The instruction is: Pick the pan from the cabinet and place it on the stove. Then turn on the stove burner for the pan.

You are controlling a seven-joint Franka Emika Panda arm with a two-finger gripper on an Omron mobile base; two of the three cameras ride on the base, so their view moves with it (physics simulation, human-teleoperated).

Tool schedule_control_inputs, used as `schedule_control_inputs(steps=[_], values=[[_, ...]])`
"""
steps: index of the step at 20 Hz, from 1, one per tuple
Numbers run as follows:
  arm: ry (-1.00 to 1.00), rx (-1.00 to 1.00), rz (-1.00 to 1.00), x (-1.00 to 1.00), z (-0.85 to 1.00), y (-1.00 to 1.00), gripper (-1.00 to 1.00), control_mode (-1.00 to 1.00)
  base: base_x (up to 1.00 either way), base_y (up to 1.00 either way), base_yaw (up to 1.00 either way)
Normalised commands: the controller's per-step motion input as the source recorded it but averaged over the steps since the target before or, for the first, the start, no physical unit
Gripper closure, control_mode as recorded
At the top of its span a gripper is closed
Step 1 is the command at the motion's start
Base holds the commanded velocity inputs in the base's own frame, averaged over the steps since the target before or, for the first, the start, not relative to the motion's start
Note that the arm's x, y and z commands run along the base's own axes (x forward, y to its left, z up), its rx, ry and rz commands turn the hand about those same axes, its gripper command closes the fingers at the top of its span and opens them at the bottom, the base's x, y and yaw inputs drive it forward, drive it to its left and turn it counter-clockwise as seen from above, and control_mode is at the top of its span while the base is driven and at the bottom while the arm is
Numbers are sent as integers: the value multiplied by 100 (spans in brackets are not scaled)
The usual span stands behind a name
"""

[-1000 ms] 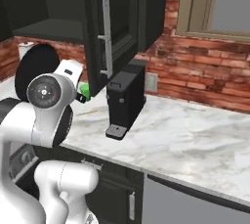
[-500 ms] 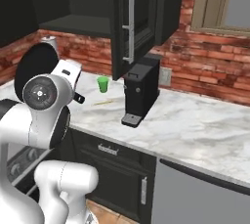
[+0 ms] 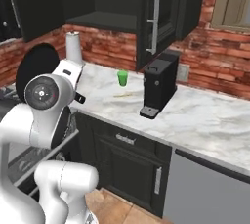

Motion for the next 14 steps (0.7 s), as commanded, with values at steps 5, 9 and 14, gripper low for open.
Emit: schedule_control_inputs(steps=[5, 9, 14], values=[[0, 0, 0, 0, 0, 0, 100, 100, -27, 5, 24], [0, 0, 0, 0, 0, 0, 100, 100, -11, 1, 25], [0, 0, 0, 0, 0, 0, 100, 100, -30, 0, 28]])
